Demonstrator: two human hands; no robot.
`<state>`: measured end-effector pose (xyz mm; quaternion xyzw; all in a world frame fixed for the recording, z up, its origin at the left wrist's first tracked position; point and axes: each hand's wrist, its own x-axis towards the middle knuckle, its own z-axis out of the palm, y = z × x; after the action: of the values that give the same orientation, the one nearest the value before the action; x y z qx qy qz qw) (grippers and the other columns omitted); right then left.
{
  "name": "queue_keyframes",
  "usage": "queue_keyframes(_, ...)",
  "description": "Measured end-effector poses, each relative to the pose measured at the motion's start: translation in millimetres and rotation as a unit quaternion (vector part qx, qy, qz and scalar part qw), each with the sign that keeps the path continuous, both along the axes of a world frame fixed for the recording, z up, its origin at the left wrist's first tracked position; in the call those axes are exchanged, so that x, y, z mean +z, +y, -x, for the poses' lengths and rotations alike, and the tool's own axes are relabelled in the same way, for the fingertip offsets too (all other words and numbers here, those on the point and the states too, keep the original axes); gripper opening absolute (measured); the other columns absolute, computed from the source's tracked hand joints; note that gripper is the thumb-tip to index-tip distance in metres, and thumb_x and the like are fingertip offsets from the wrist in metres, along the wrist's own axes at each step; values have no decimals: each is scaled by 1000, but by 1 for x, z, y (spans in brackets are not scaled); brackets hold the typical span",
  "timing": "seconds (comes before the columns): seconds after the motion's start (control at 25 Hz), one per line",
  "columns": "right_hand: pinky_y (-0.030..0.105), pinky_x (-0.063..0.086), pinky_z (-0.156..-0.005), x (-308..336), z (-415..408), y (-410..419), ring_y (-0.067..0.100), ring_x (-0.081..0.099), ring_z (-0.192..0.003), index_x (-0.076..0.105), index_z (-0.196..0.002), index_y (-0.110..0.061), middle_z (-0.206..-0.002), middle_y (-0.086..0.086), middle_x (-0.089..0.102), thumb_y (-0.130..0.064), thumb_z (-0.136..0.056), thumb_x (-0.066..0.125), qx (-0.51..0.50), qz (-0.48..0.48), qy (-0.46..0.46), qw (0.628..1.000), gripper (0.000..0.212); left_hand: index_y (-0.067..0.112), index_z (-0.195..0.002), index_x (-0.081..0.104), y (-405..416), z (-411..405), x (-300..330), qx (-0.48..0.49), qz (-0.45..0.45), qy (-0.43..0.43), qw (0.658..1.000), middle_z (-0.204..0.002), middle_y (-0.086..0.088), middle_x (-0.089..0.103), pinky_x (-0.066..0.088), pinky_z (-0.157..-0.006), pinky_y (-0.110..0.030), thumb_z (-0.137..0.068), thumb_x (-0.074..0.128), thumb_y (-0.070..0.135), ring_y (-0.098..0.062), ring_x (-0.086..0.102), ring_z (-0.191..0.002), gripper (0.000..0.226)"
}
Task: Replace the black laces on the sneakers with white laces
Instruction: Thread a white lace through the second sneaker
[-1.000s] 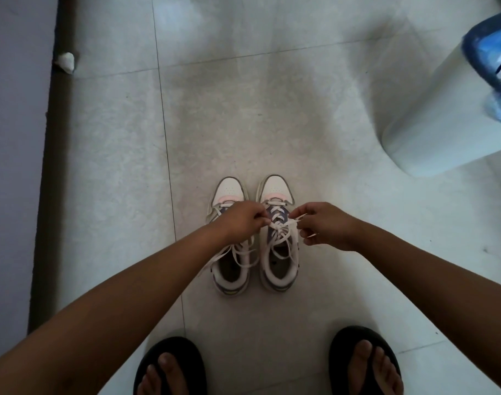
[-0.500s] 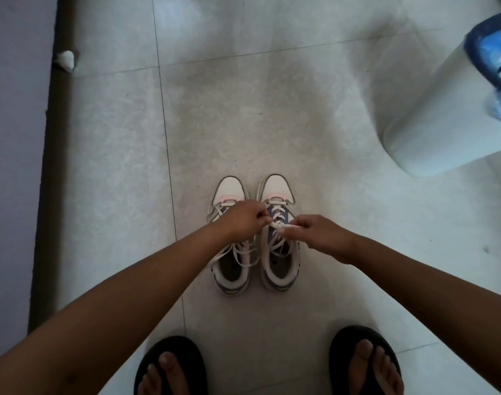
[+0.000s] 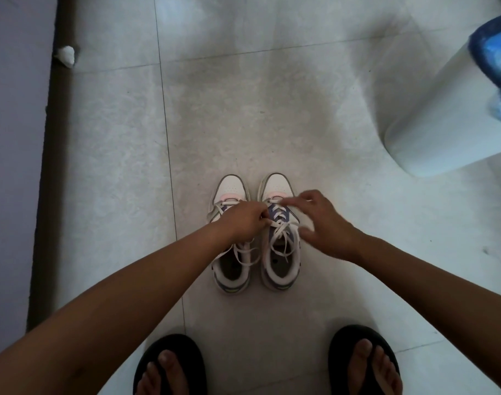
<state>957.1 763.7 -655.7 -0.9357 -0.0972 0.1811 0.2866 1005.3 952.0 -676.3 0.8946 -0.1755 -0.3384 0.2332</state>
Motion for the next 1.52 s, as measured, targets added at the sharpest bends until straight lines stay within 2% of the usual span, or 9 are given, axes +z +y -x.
queue_keyframes(0.16, 37, 46, -77, -3, 2, -1, 28, 52, -97, 65, -104, -13, -119, 15, 53, -16, -75, 76, 210, 94, -118, 966, 32, 13, -98, 63, -1, -3, 1, 5, -3, 7, 1000, -101, -7, 65, 43, -76, -30, -93, 54, 25, -20, 58, -89, 16)
queue_keyframes(0.28, 17, 43, -61, -13, 7, -2, 8, 52, -67, 59, -84, -14, -80, -4, 59, -18, -86, 67, -61, -132, -4, 989, 9, 11, -97, 63, 1, -3, 2, 12, 8, 10, 1000, -99, -8, 65, 44, -78, -32, -92, 55, 24, -24, 59, -93, 16)
queue_keyframes(0.4, 21, 38, -45, -21, 5, -3, 10, 44, -48, 57, -79, -10, -62, 3, 55, -18, -94, 54, -420, -338, 194, 819, 17, 8, -98, 65, 3, -5, 6, -1, 15, 18, 1000, -99, -9, 65, 44, -80, -33, -92, 57, 24, -24, 59, -93, 19)
queue_keyframes(0.56, 21, 37, -43, -24, 13, -4, 10, 40, -47, 54, -77, -8, -62, 7, 50, -8, -95, 48, -525, -410, 276, 693, 19, 12, -97, 69, 7, -5, 10, -54, -29, -14, 998, -100, -7, 66, 45, -81, -34, -91, 59, 30, -22, 59, -96, 21)
queue_keyframes(0.96, 17, 48, -45, -9, 31, -15, 14, 48, -57, 56, -84, -2, -68, 10, 55, -2, -96, 45, -552, -381, 299, 679, 17, 31, -102, 68, 11, -7, 3, -165, -156, -146, 963, -103, -1, 64, 25, -89, -37, -89, 52, 37, -21, 45, -110, 21)
queue_keyframes(1.16, 27, 49, -56, -11, 30, -19, 18, 55, -61, 56, -103, 0, -74, 11, 59, -5, -94, 50, -539, -327, 284, 723, 11, 28, -111, 66, 8, -1, 2, -165, -148, -140, 965, -127, 2, 47, 25, -97, -40, -91, 52, 38, -22, 36, -123, 27)
queue_keyframes(1.28, 35, 47, -79, -6, 14, -32, 24, 57, -91, 40, -130, -8, -110, 10, 52, -5, -88, 55, -500, -143, 98, 849, 45, 25, -135, 47, 31, -6, 13, 51, 13, -69, 996, -146, -3, 30, 23, -109, -41, -94, 47, 43, -21, 28, -133, 45)
queue_keyframes(1.4, 39, 38, -95, 0, 11, -16, 29, 47, -110, 45, -133, -10, -126, 12, 44, -12, -84, 64, -224, -13, -92, 970, 52, 15, -136, 43, 83, 3, 21, 214, 107, -99, 966, -125, -8, 50, 40, -91, -29, -92, 54, 31, -18, 51, -112, 48)
queue_keyframes(1.52, 37, 36, -97, -16, 20, 27, 28, 38, -122, 48, -133, -25, -138, 7, 38, -37, -86, 61, 52, 102, -6, 993, 51, 15, -128, 50, 105, 37, 19, 212, 50, -41, 975, -111, -3, 57, 44, -83, -27, -84, 68, 32, -14, 55, -99, 51)
